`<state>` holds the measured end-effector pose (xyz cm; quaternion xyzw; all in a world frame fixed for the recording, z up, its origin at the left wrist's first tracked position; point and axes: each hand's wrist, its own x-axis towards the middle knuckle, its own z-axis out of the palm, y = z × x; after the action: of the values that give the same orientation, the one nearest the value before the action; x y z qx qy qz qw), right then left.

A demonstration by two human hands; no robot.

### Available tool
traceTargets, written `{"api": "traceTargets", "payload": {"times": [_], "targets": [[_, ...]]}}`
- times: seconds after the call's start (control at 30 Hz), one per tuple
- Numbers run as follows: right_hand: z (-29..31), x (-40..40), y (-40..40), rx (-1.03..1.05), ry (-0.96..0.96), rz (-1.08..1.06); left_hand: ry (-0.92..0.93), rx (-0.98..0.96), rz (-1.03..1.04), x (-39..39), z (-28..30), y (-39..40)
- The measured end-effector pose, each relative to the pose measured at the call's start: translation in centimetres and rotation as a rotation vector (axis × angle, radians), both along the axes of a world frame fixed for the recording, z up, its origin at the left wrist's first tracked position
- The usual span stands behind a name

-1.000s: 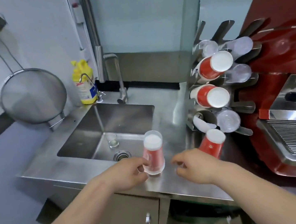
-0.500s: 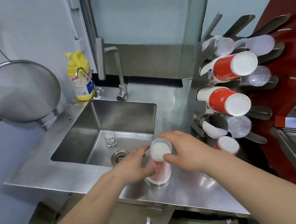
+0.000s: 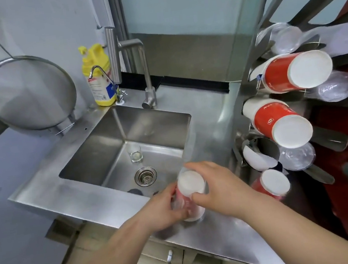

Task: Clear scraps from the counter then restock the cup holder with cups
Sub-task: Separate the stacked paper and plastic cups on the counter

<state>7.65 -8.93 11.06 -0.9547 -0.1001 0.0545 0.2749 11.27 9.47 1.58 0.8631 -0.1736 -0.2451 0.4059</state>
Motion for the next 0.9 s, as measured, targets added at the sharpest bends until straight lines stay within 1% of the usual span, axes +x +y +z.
{"api": "traceTargets", "payload": {"times": [0.3,0.47,0.63,0.9], "targets": [[-0.4,-1.7,-2.9,0.079,0.002,0.039,0.044,-0.048,0.027,-2.1,0.5,-3.4],[-0.4,-2.5,-3.7,0.070,0.013,0.030,0.027,-0.007,0.010,-2.5,-0.3,-4.0],[0.3,-2.6,-4.4,0.040,0.009,-0.017,0.010,0.001,-0.038,-1.8,-0.8,-4.1],[0.3,-2.9,-3.7,0.012,0.013,-0.091,0.025,-0.051,-0.138,-0.4,-1.2,-3.7]]}}
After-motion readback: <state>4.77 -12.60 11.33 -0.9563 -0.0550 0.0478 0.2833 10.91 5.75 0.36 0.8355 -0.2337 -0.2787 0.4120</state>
